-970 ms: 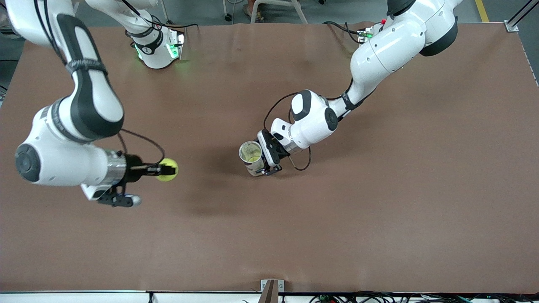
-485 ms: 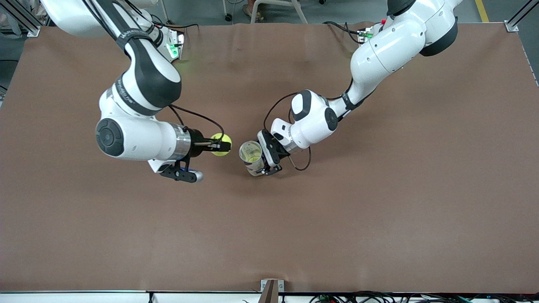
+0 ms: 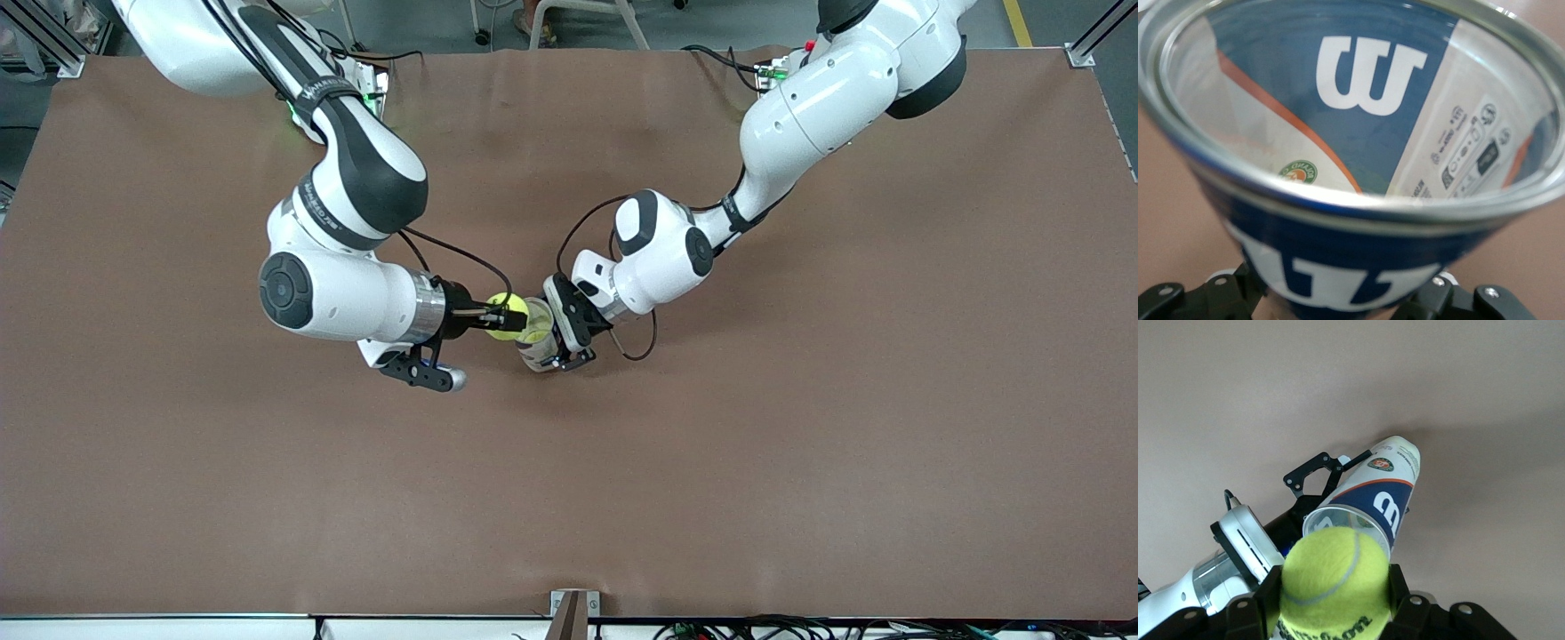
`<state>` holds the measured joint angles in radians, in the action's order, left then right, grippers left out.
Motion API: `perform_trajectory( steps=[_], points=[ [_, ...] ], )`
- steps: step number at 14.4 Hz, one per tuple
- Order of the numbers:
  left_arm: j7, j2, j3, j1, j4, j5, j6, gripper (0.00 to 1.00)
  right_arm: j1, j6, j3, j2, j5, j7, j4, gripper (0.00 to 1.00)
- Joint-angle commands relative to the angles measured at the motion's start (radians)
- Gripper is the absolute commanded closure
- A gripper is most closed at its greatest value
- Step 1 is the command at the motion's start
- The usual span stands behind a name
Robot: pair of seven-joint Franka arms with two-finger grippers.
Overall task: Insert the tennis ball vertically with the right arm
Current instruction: 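Carry the second ball over the tube opening with the right gripper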
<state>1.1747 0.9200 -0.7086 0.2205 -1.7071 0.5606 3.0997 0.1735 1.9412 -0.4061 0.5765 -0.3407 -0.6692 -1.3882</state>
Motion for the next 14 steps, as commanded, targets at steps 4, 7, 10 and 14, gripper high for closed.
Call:
perform_trajectory(
  steps=[4,7,10,14],
  points=[
    [0.016,0.005,-0.006,-0.004,-0.019,0.024,0.005,0.17,0.008,0.016,-0.003,0.011,-0.018,-0.020,-0.011,0.81],
    [0.016,0.005,-0.006,-0.004,-0.020,0.025,0.005,0.17,0.008,0.018,-0.003,0.020,-0.020,-0.020,-0.009,0.71],
    [0.016,0.007,-0.006,-0.004,-0.019,0.024,0.005,0.17,0.017,0.068,-0.002,0.022,-0.021,-0.021,-0.011,0.00],
    [0.016,0.005,-0.006,-0.007,-0.020,0.025,0.005,0.17,0.026,0.073,-0.002,0.020,-0.012,-0.049,-0.011,0.00]
  ],
)
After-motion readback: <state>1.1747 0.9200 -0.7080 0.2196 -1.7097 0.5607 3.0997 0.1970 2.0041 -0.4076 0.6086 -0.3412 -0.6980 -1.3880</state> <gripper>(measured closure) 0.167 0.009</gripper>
